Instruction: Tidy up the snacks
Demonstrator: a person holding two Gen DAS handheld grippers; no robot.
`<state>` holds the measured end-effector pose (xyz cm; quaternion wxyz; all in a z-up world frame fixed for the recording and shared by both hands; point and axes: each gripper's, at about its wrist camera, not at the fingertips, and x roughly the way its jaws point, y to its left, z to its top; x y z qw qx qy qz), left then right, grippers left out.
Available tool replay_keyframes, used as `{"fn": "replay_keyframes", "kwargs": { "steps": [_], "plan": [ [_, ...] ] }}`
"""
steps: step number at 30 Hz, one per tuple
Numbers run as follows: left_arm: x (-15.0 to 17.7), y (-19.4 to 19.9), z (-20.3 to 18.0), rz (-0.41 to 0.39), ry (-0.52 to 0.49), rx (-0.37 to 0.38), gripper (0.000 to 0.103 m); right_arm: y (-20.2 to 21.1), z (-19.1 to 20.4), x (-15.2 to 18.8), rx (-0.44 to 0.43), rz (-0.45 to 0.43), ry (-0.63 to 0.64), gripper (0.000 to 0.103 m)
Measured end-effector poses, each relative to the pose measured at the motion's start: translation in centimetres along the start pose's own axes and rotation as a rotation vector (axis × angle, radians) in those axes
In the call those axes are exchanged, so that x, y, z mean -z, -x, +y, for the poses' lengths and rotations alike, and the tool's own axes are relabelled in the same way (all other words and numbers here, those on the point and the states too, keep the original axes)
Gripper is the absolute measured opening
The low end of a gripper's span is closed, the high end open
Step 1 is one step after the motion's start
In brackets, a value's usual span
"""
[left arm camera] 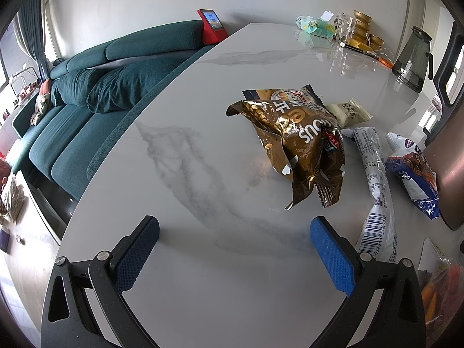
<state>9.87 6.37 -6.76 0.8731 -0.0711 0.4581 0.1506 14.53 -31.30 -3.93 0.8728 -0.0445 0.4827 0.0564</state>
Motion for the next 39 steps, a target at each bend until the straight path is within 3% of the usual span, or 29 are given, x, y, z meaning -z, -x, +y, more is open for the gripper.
{"fn": "replay_keyframes", "kwargs": {
  "steps": [39],
  "plan": [
    [0.02, -0.02, -0.03, -0.001, 0.0, 0.0, 0.102, 0.13, 0.06, 0.13, -0.001, -0.001, 0.0, 0.103]
  ]
}}
